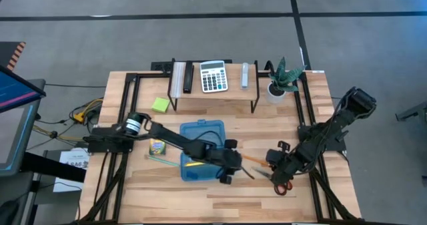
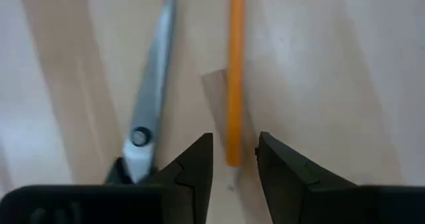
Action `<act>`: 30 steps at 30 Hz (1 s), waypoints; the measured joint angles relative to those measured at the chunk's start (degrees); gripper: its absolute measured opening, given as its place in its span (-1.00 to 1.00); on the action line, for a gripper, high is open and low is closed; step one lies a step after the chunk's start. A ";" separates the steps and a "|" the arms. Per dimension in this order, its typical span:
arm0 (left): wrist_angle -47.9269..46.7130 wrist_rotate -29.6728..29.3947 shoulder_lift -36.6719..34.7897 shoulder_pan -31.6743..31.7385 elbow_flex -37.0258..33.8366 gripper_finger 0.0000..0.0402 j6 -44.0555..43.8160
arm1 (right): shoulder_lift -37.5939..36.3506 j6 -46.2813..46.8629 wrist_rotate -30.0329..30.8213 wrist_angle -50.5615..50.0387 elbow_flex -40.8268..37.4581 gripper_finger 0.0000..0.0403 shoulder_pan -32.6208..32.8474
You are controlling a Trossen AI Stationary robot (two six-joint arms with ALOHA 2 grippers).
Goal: Pack school essentials
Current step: Put the orange pencil into the blue supply box
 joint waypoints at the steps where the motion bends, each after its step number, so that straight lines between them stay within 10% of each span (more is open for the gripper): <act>1: -1.37 -0.14 1.13 0.31 1.80 -0.20 0.03 | 0.02 -0.02 0.00 0.98 -0.40 -0.34 0.00; 30: -16.35 -3.11 4.19 3.80 7.18 -0.19 2.10 | 1.34 -0.20 -4.32 -1.49 -0.29 -0.46 -0.55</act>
